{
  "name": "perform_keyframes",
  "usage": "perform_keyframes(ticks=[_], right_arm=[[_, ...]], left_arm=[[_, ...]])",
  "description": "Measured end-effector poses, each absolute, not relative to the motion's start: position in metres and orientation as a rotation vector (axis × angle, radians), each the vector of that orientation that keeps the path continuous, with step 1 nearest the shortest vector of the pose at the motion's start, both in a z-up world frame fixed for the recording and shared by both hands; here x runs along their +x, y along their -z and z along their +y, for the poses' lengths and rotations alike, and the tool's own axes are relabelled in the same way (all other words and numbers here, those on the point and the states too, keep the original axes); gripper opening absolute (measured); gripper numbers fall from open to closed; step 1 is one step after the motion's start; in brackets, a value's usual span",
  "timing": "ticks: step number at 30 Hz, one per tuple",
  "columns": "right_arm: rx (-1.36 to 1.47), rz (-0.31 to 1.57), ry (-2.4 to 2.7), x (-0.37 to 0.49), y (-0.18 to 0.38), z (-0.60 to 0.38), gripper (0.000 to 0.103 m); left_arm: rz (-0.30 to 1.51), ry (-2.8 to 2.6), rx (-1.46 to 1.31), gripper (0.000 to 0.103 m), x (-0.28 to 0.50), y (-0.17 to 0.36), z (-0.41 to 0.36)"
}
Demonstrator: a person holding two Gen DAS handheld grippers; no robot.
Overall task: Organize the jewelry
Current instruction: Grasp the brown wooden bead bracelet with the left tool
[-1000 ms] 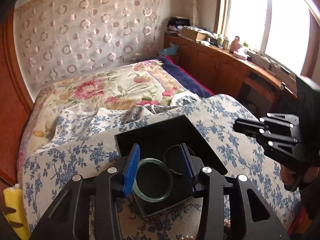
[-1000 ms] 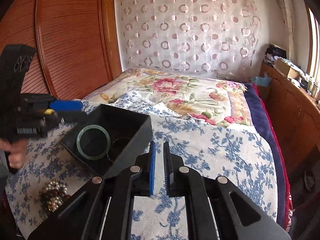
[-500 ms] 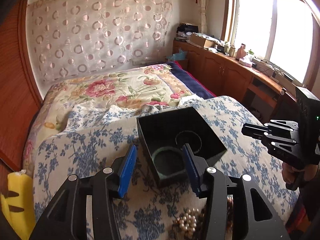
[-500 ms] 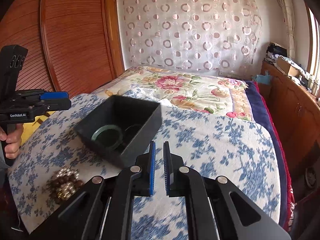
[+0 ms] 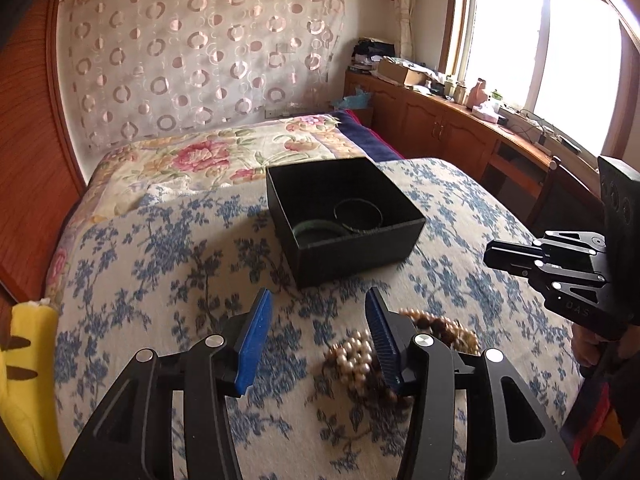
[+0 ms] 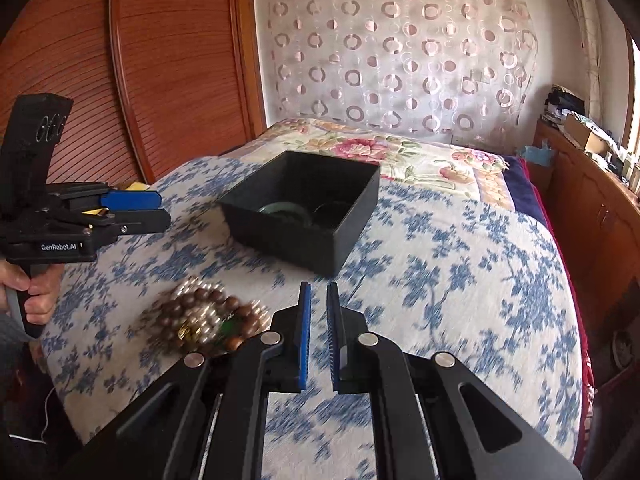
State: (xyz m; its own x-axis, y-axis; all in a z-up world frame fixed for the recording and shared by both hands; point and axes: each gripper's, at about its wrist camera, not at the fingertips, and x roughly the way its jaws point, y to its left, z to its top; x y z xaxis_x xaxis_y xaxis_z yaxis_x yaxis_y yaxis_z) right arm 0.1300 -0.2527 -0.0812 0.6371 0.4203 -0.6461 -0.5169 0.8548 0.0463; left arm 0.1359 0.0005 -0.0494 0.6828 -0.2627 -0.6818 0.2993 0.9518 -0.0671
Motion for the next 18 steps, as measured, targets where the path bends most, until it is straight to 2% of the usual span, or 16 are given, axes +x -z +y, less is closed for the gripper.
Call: perform_keyframes(ticks=[18], right_arm=[[-0.151,0.777,-0.562,0.095,0.110,-0.242,0.009]], left_arm=[[0.851,0.384,-0.010,0.048,0.095,0.096,-0.013]])
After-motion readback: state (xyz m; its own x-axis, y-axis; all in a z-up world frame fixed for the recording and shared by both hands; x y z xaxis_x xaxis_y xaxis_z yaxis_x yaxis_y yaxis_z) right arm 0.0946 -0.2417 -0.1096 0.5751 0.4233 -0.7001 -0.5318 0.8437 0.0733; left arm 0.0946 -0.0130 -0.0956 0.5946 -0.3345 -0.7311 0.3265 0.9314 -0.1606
